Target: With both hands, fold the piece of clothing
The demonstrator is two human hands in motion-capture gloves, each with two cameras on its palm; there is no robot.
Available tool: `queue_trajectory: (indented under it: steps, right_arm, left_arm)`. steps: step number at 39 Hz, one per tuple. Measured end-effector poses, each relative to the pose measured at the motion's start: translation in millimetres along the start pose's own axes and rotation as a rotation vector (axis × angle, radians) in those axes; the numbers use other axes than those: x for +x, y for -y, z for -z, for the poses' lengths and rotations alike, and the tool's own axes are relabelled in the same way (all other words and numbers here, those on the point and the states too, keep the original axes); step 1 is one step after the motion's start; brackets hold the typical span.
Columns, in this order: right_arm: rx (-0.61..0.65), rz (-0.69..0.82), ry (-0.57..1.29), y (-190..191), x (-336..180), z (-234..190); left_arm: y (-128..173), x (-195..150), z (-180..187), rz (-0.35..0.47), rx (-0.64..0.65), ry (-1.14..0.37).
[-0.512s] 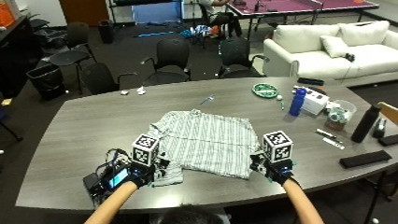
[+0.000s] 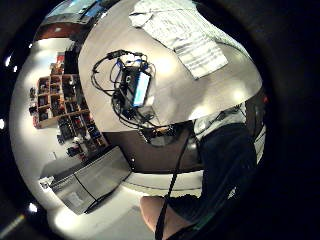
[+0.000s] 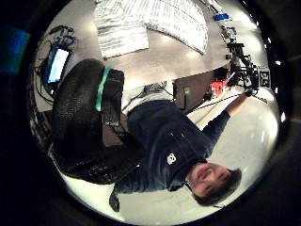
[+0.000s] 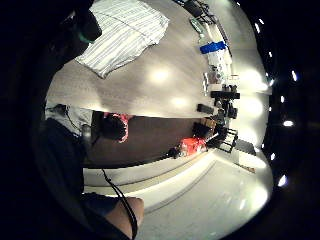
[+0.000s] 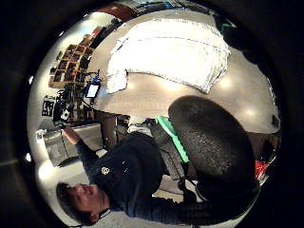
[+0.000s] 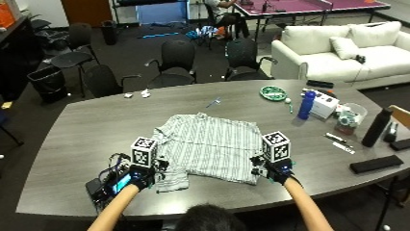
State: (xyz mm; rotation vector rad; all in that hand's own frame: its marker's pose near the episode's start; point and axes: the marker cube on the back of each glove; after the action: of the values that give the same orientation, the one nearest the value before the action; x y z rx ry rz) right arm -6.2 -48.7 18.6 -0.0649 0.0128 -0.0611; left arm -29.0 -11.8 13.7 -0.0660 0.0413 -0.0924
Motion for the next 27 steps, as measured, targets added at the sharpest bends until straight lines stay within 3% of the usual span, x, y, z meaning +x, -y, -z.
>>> queue_trajectory:
  steps: [6, 18, 22, 27]
  right_arm:
    - [0.010, -0.008, -0.007, -1.3, -0.1, 5.5]
    - [-0.013, -0.059, 0.015, 22.0, 7.4, 12.0]
    - [-0.011, -0.053, 0.031, 30.1, 3.7, 13.9]
    - [-0.043, -0.046, 0.017, 40.1, -3.2, 10.3]
  left_arm:
    - [14.4, 2.2, 8.3, -0.007, 0.025, 0.002]
    - [70.3, 15.0, 23.1, -0.129, 0.043, 0.009]
    - [99.0, 18.1, 7.7, -0.152, 0.015, 0.023]
    - [139.0, 23.0, -40.8, -0.138, -0.162, 0.041]
